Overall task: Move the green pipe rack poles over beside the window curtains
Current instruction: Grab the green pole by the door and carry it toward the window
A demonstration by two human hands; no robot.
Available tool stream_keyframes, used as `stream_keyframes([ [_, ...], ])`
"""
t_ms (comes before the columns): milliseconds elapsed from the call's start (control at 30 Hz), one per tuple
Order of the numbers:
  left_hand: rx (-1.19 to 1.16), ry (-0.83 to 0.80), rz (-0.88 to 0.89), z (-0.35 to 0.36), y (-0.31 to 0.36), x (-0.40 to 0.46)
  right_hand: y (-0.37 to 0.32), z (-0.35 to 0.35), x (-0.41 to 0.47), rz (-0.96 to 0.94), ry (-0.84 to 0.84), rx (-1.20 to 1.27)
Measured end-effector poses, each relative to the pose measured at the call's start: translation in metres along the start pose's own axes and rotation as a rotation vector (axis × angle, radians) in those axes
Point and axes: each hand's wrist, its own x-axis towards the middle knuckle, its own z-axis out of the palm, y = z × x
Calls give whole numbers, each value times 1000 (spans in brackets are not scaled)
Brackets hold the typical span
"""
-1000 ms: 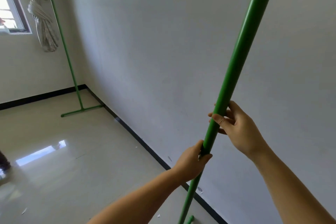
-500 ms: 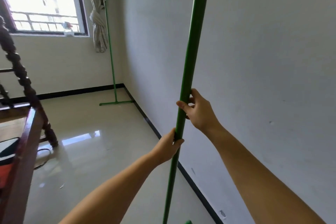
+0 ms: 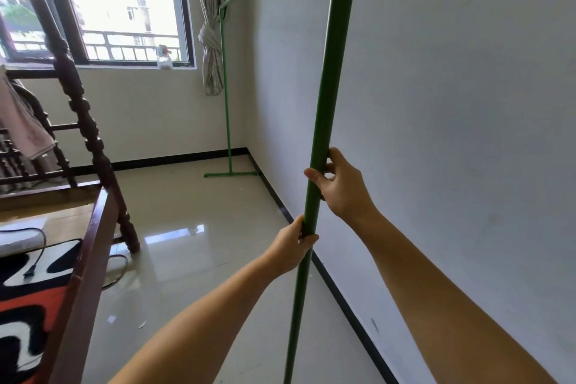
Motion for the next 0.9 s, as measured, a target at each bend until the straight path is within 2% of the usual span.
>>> stream_keyframes([
  [533,34,55,-34,-69,-50,197,60,74,201,-32,-53,-1],
  [900,32,27,-13,-91,-70,255,82,96,258,-49,-39,1],
])
